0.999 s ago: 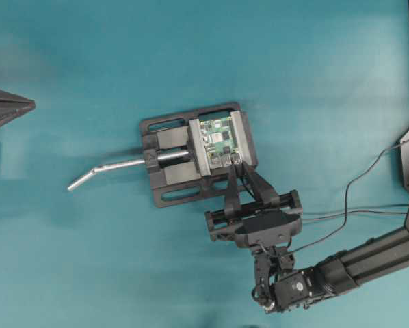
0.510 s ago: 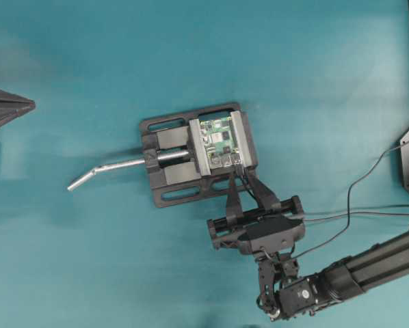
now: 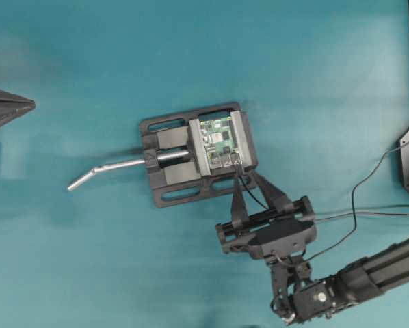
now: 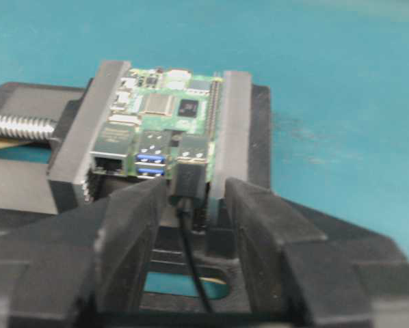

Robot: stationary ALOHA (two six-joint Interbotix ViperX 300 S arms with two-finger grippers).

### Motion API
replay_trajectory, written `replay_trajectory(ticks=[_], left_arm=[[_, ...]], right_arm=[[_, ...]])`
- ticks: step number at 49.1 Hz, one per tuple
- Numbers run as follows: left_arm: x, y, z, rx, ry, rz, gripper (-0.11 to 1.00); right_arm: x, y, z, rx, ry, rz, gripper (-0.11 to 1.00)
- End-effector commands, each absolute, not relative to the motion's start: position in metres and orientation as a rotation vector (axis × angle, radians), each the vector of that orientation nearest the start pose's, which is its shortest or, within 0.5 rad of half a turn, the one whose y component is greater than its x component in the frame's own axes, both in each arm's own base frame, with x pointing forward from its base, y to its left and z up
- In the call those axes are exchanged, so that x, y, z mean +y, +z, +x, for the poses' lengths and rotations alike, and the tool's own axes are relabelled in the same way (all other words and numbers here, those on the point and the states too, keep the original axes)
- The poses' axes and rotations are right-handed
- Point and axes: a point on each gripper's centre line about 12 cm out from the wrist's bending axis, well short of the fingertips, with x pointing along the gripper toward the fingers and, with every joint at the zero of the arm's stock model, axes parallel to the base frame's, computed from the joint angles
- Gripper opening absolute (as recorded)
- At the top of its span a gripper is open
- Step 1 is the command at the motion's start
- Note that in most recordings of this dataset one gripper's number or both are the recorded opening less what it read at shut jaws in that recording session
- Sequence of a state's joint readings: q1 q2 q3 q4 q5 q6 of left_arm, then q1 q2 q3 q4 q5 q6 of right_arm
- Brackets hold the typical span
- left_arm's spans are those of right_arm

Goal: Insert the USB into the fixed PCB.

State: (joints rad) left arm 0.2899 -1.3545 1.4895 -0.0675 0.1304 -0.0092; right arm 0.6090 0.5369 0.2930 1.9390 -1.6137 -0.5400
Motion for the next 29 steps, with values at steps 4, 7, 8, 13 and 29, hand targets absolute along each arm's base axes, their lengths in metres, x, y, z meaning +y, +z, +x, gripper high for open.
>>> replay_trajectory(ticks=[4,7,8,13,29], left_arm=[[0.038,0.190,0.128,0.225,0.293,-0.111,0.00],[0.038,0.190,0.128,0.225,0.294,-0.111,0.00],[0.038,0.190,0.128,0.225,0.294,-0.111,0.00],[0.038,0.189,0.128,0.226,0.294,-0.111,0.00],[0.038,0.190,0.128,0.225,0.294,-0.111,0.00]], right_arm=[[0.123,0.132,0.364,0.109,-1.226,0.326,0.60],[0.120,0.135,0.361,0.127,-1.210,0.334,0.64],[0.120,0.136,0.360,0.128,-1.207,0.339,0.66],[0.115,0.141,0.354,0.133,-1.189,0.337,0.70],[0.099,0.159,0.331,0.195,-0.968,0.367,0.70]])
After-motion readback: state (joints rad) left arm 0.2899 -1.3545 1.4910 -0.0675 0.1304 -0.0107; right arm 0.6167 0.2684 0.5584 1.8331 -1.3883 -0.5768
